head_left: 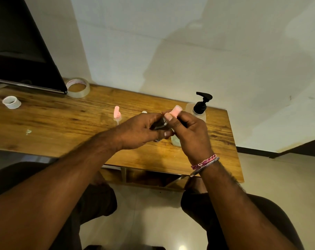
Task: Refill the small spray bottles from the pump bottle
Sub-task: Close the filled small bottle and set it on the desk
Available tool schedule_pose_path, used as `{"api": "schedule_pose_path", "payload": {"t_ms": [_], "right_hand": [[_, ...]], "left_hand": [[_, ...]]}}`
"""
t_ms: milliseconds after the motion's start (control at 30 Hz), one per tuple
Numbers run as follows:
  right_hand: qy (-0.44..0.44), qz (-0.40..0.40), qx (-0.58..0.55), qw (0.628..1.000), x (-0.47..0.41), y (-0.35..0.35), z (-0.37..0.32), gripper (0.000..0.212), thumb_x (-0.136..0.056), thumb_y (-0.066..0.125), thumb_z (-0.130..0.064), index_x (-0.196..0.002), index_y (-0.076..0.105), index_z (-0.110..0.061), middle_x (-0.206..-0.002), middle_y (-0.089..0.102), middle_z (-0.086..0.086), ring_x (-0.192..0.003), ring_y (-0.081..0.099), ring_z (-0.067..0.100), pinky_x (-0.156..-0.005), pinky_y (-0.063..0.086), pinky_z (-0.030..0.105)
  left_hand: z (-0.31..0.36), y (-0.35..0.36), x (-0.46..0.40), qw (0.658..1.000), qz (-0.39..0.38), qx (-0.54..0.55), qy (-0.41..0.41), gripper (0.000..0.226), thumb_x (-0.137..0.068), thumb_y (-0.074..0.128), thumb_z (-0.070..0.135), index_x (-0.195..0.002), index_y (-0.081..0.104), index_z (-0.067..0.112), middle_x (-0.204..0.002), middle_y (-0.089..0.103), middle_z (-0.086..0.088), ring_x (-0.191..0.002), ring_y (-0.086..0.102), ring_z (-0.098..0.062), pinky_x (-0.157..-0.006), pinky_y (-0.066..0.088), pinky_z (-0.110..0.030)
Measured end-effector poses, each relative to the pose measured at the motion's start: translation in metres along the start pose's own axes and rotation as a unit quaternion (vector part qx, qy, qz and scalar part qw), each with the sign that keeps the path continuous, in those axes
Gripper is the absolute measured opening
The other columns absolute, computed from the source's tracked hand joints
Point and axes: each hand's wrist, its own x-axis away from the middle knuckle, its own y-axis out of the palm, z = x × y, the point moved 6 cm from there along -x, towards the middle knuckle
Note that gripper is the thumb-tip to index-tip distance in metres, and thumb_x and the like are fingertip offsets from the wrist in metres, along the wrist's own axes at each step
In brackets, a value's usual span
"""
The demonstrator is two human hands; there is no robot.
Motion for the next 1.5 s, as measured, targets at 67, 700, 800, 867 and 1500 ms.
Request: {"api": "schedule_pose_path", "payload": {"t_ms": [67, 700, 800, 867, 1500], "right_hand": [[-0.008, 0.040, 0.005, 0.999, 0.001, 0.000, 0.002, 0.016, -0.093, 0.073, -0.037, -0.101, 0.081, -0.026, -0.093, 0.078, 0.003, -0.090, 0.073, 0.022, -0.078, 0.060, 0.054], [-0.050, 0.043, 0.019, 0.998, 0.004, 0.002, -0.009, 0.017, -0.095, 0.070, -0.026, -0.103, 0.079, -0.015, -0.108, 0.069, 0.001, -0.100, 0.065, 0.004, -0.071, 0.051, 0.011], [-0.074, 0.078, 0.057, 0.993, 0.004, 0.005, -0.007, 0.017, -0.094, 0.072, -0.031, -0.104, 0.080, -0.019, -0.109, 0.071, -0.006, -0.107, 0.065, 0.004, -0.080, 0.052, 0.015], [-0.076, 0.108, 0.060, 0.989, 0.006, 0.007, -0.008, 0.017, -0.094, 0.074, -0.030, -0.103, 0.080, -0.018, -0.107, 0.071, -0.007, -0.104, 0.065, 0.002, -0.078, 0.049, 0.011], [-0.080, 0.134, 0.095, 0.983, 0.006, 0.016, -0.001, 0.024, -0.098, 0.067, -0.035, -0.109, 0.078, -0.018, -0.099, 0.075, -0.007, -0.097, 0.068, 0.007, -0.078, 0.053, 0.017]], "left_hand": [[0.001, 0.001, 0.000, 0.999, 0.044, -0.025, 0.011, 0.037, -0.096, 0.076, 0.035, -0.132, 0.067, 0.030, -0.118, 0.077, 0.010, -0.114, 0.072, -0.008, -0.100, 0.059, -0.041], [0.008, 0.006, 0.005, 0.996, 0.080, -0.045, 0.020, 0.032, -0.096, 0.075, 0.034, -0.127, 0.069, 0.031, -0.102, 0.077, 0.022, -0.103, 0.072, 0.002, -0.092, 0.061, -0.031], [0.009, 0.010, 0.010, 0.988, 0.137, -0.059, 0.042, 0.047, -0.098, 0.074, 0.030, -0.143, 0.062, 0.026, -0.121, 0.075, 0.016, -0.114, 0.069, 0.003, -0.099, 0.059, -0.030], [0.009, 0.012, 0.014, 0.978, 0.183, -0.085, 0.054, 0.049, -0.100, 0.072, 0.029, -0.147, 0.059, 0.025, -0.125, 0.075, 0.010, -0.114, 0.070, -0.001, -0.098, 0.060, -0.033], [0.011, 0.017, 0.017, 0.965, 0.242, -0.078, 0.060, 0.030, -0.102, 0.069, 0.026, -0.132, 0.069, 0.022, -0.108, 0.077, 0.015, -0.098, 0.072, 0.001, -0.083, 0.059, -0.023]]}}
